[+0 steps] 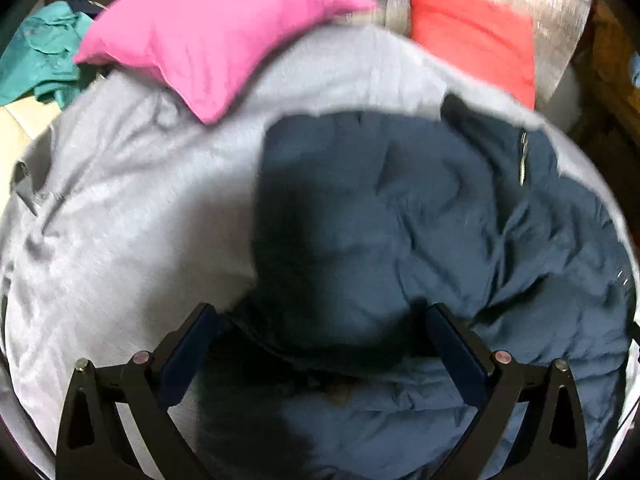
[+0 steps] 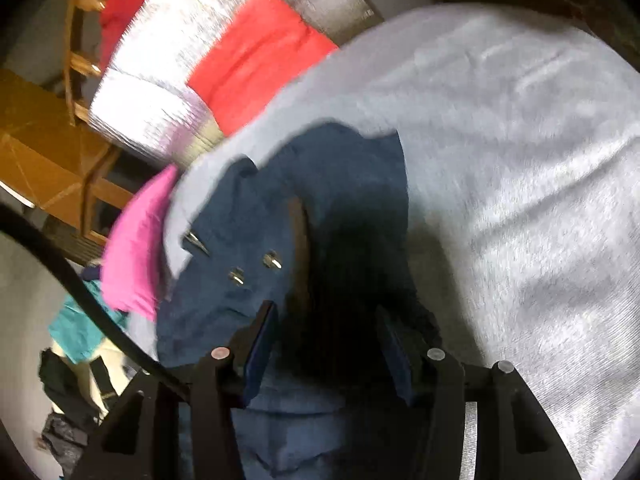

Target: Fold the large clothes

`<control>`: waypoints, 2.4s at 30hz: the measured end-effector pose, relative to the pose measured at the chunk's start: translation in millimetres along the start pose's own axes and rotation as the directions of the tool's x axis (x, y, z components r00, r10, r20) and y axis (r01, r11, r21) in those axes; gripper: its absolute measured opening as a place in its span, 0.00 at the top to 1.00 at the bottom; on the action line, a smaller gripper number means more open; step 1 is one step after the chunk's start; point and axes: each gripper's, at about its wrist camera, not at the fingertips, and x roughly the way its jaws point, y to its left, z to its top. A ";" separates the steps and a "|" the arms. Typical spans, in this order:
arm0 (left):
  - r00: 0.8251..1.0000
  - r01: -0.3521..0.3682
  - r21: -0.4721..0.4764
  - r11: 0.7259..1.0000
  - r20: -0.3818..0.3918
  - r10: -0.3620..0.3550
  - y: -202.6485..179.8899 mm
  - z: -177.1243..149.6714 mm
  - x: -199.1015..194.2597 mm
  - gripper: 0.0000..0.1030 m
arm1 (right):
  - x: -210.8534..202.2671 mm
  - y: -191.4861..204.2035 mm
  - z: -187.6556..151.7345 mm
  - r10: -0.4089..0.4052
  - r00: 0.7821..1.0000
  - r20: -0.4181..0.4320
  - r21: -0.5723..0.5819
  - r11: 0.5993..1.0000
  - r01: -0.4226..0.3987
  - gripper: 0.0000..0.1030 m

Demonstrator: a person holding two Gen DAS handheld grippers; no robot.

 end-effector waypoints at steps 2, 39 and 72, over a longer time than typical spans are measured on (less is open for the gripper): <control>0.999 -0.008 -0.019 1.000 0.031 0.008 8.3 4.1 -9.6 0.00 | -9.5 -0.2 3.5 -0.005 0.999 0.050 -0.005 1.000 0.005 0.45; 0.993 0.094 -0.065 0.993 -0.063 -0.098 10.0 10.4 36.0 0.00 | 40.0 5.8 10.9 -0.013 1.000 0.008 -0.077 0.997 0.014 0.53; 0.995 0.103 -0.100 0.990 0.003 -0.103 12.1 14.2 25.4 0.00 | 37.7 12.1 37.5 0.003 0.991 0.134 -0.075 0.997 0.007 0.48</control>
